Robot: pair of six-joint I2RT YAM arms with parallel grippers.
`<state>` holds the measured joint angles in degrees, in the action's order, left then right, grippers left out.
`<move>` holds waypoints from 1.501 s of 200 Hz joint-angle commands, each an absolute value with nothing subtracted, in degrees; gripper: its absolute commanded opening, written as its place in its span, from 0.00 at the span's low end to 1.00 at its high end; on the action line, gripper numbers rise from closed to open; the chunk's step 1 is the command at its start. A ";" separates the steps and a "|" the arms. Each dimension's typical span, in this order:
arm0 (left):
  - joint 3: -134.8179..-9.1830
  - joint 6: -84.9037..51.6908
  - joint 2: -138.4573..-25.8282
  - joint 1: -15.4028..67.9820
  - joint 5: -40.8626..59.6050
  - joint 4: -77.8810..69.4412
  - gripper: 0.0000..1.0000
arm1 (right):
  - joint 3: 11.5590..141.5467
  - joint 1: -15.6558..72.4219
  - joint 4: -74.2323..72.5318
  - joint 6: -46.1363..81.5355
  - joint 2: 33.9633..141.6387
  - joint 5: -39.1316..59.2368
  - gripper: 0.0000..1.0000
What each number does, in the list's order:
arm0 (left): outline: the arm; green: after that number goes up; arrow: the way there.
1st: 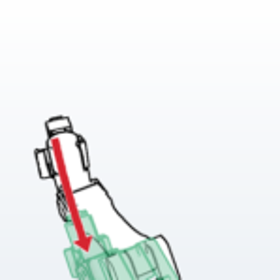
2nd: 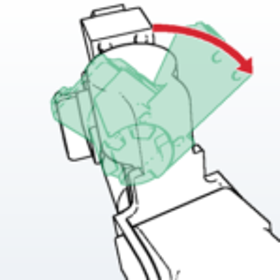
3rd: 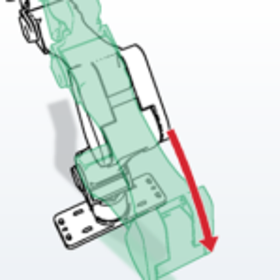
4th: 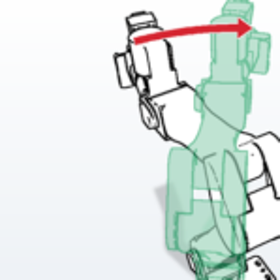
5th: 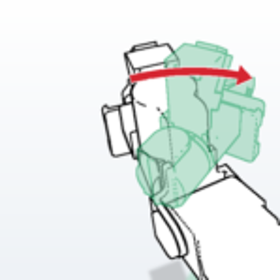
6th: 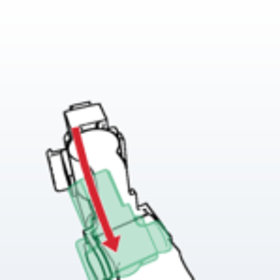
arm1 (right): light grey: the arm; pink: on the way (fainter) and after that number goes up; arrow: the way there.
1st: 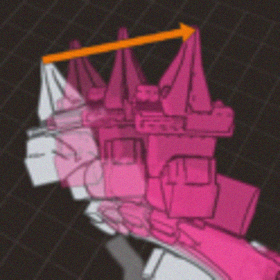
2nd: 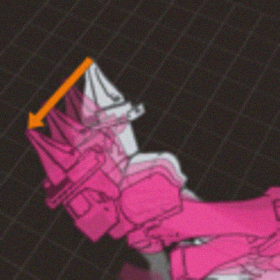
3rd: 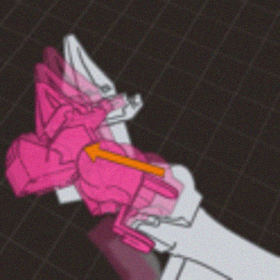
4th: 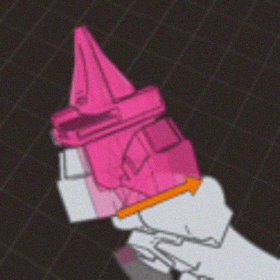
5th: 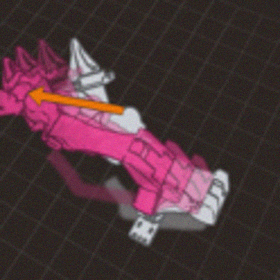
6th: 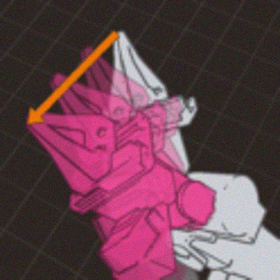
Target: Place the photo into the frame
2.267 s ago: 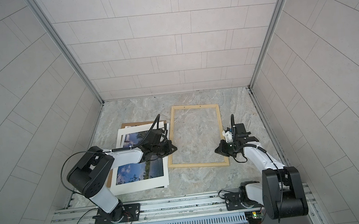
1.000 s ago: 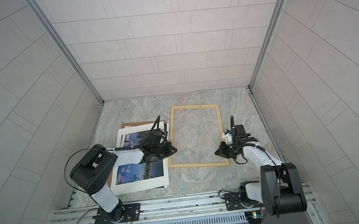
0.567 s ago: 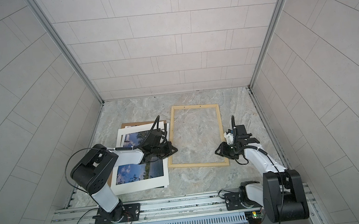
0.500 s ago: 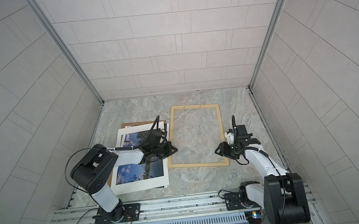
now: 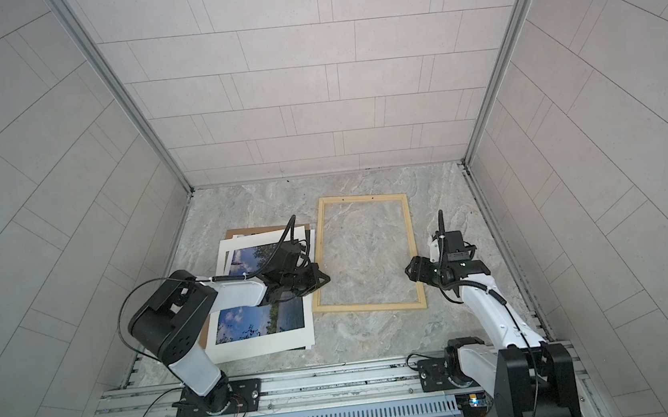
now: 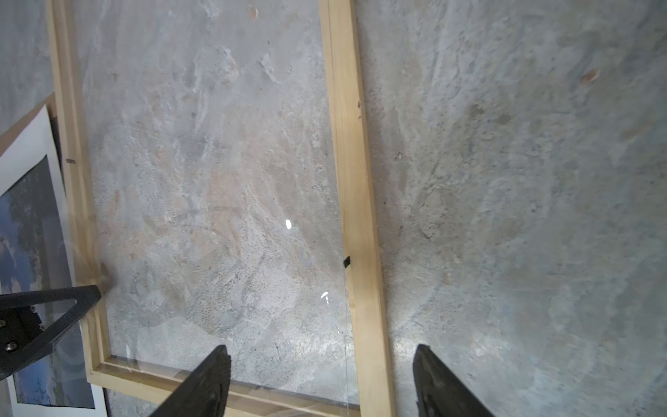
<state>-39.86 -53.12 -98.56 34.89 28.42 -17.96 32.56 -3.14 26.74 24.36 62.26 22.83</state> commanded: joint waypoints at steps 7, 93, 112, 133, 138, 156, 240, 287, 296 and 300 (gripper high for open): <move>-38.50 -52.93 -96.56 34.74 27.24 -16.61 0.00 | 32.96 -3.43 25.02 25.18 65.87 23.85 0.77; -39.50 -52.29 -98.61 34.86 30.89 -17.49 0.00 | 32.94 -3.62 24.04 24.44 70.18 26.42 0.77; -39.30 -52.72 -98.48 34.79 31.41 -17.36 0.00 | 32.87 -3.61 23.65 24.70 70.63 27.45 0.77; -39.04 -54.39 -98.87 34.81 32.94 -18.17 0.00 | 32.77 -3.69 23.08 24.74 71.68 28.89 0.76; -38.89 -55.19 -99.10 34.75 33.56 -18.99 0.00 | 32.71 -3.69 22.88 24.83 72.00 29.24 0.76; -37.94 -58.21 -99.87 34.18 35.41 -22.83 0.00 | 32.52 -3.87 22.42 24.96 72.85 30.16 0.76; -36.27 -73.06 -98.53 29.81 41.42 -36.10 0.00 | 34.04 -3.97 29.54 22.85 61.91 28.62 0.79; -33.75 -86.91 -99.45 28.05 42.41 -52.84 0.00 | 31.49 -4.40 29.10 25.63 56.84 31.69 0.81; -32.96 -89.48 -99.71 27.72 42.31 -57.09 0.00 | 31.07 -4.58 28.92 26.21 57.11 33.06 0.81; -32.68 -90.55 -99.90 27.48 42.30 -58.60 0.00 | 30.87 -4.65 28.82 26.35 57.33 33.64 0.81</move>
